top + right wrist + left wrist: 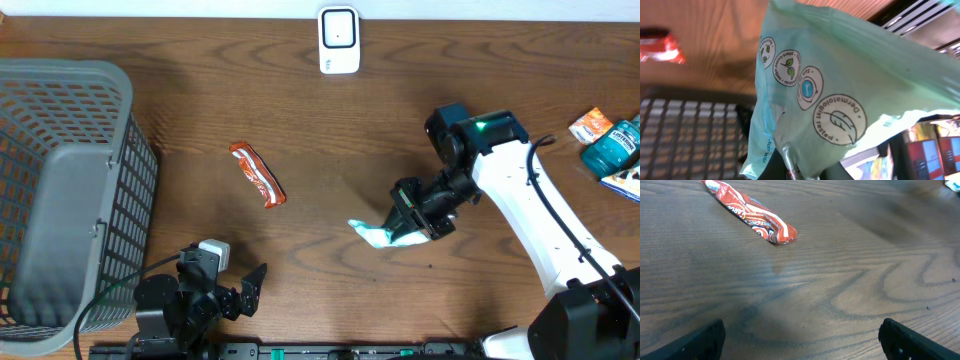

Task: Scan the item barcode
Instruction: 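Lift the wipes pack and carry it right with the right gripper, then carry the wipes pack up to the white scanner and hold it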

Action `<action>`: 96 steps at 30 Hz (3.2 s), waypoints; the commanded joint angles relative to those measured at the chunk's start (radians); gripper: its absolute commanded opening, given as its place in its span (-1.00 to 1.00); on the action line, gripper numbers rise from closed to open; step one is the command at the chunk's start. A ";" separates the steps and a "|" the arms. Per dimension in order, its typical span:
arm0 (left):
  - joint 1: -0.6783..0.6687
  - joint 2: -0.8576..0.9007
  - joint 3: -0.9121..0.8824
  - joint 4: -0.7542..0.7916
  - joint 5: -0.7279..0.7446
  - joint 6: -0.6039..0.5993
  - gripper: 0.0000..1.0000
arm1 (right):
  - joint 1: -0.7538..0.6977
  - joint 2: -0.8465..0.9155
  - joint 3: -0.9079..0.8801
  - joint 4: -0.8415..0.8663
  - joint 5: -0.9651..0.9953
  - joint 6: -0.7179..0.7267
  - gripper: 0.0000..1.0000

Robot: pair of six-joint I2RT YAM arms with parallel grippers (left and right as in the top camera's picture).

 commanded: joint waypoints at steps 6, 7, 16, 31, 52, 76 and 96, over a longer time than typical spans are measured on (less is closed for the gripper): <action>0.004 -0.001 0.004 -0.004 0.003 -0.002 0.96 | -0.008 0.019 0.001 0.303 -0.130 0.408 -0.97; 0.004 -0.001 0.004 -0.004 0.002 -0.002 0.96 | -0.008 0.026 0.001 0.329 -0.128 0.476 -0.97; 0.004 -0.001 0.004 -0.004 0.002 -0.002 0.96 | -0.061 0.246 0.002 0.558 -0.486 0.743 -0.97; 0.004 -0.001 0.004 -0.004 0.002 -0.002 0.96 | -0.112 0.436 0.001 0.481 -0.786 0.672 -0.97; 0.004 -0.001 0.004 -0.004 0.002 -0.002 0.96 | -0.182 0.436 0.001 0.383 -0.768 0.286 -0.97; 0.004 -0.001 0.004 -0.004 0.003 -0.002 0.96 | -0.007 0.422 0.002 1.517 -0.132 -0.193 -0.98; 0.004 -0.001 0.004 -0.004 0.002 -0.002 0.96 | 0.004 0.625 0.293 1.718 0.290 -0.168 -0.98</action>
